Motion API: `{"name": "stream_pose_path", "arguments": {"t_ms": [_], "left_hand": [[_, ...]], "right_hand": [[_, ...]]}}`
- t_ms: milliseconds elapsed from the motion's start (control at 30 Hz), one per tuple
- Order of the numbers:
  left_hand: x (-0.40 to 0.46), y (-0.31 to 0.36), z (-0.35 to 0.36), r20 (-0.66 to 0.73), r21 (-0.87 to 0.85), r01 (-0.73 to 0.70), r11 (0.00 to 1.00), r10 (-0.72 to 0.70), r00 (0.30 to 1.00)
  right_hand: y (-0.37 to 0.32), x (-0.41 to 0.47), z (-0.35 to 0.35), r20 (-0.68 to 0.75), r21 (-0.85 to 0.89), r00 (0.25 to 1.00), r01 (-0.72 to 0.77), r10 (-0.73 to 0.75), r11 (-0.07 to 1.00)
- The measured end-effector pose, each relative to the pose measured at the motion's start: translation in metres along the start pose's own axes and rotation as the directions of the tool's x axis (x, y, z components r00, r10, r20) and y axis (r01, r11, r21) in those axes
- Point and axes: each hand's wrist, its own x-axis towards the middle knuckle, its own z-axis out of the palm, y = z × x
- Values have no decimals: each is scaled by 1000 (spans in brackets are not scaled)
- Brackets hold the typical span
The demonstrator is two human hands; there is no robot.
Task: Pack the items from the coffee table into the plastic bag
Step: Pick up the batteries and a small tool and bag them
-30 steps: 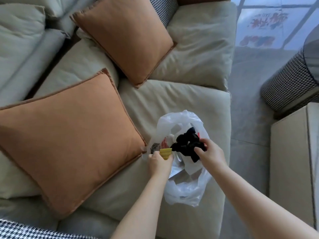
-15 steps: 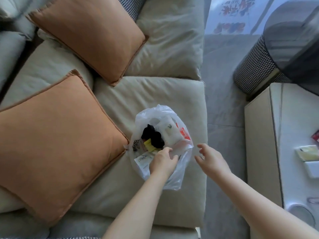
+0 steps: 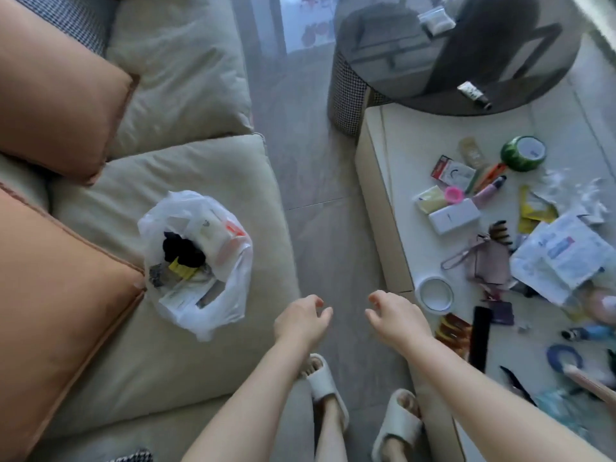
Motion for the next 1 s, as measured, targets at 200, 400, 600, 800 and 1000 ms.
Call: {"name": "stream_pose_path", "arguments": {"t_ms": [200, 400, 600, 800, 1000], "left_hand": [[-30, 75, 71, 78, 132, -127, 983, 118, 990], [-53, 137, 142, 186, 241, -232, 942, 190, 964], [-67, 178, 210, 290, 289, -308, 906, 224, 930], [-52, 196, 249, 291, 333, -288, 898, 193, 937], [5, 202, 271, 195, 404, -232, 885, 165, 967]], "right_hand": [[117, -49, -1, -40, 121, 985, -159, 165, 980], [229, -98, 22, -25, 218, 936, -337, 351, 916], [321, -129, 49, 54, 278, 875, -476, 481, 834], [362, -122, 71, 72, 296, 858, -506, 509, 810], [365, -67, 105, 45, 224, 924, -380, 380, 898]]}}
